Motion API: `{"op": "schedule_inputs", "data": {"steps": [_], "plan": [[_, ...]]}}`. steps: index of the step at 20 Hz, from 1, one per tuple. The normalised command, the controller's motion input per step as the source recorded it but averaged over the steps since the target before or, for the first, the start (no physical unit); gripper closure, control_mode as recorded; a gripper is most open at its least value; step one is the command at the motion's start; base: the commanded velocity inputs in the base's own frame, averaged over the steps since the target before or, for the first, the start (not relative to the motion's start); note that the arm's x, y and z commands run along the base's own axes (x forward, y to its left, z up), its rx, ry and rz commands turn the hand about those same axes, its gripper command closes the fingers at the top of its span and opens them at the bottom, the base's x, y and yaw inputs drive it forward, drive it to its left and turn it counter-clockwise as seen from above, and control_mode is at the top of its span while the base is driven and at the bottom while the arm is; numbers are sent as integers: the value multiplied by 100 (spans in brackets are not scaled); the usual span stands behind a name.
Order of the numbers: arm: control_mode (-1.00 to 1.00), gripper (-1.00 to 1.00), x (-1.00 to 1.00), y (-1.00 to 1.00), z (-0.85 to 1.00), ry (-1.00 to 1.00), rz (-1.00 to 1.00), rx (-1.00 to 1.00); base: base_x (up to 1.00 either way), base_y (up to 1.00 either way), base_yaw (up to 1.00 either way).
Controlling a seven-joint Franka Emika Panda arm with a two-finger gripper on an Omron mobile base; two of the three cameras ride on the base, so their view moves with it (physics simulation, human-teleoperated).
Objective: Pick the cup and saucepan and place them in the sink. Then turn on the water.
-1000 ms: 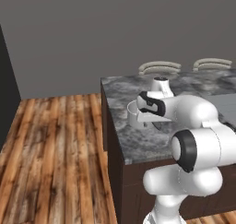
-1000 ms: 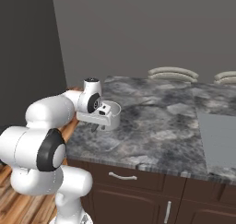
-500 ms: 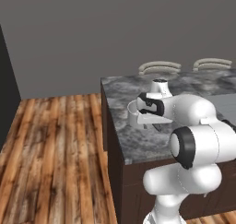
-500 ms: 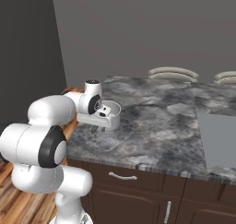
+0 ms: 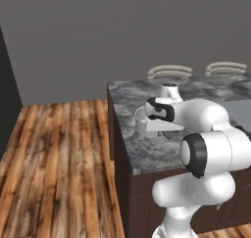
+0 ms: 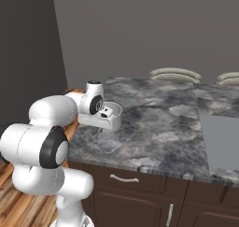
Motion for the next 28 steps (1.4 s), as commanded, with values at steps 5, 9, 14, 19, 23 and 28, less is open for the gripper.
{"op": "schedule_inputs", "data": {"steps": [5, 9, 14, 19, 23, 28], "plan": [[-100, 100, 0, 0, 0, 0, 0, 0, 0, 0, 0], [-100, 100, 0, -1, 5, 0, 0, 0, 0, 0, 0], [-100, 100, 0, -6, 25, 0, 0, 0, 0, 0, 0], [-100, 100, -9, 0, 31, 0, 0, 0, 0, 0, 0], [-100, 100, -10, 0, 42, 0, 0, 0, 0, 0, 0], [-100, 100, -15, 0, 49, 0, 0, 0, 0, 0, 0]]}}
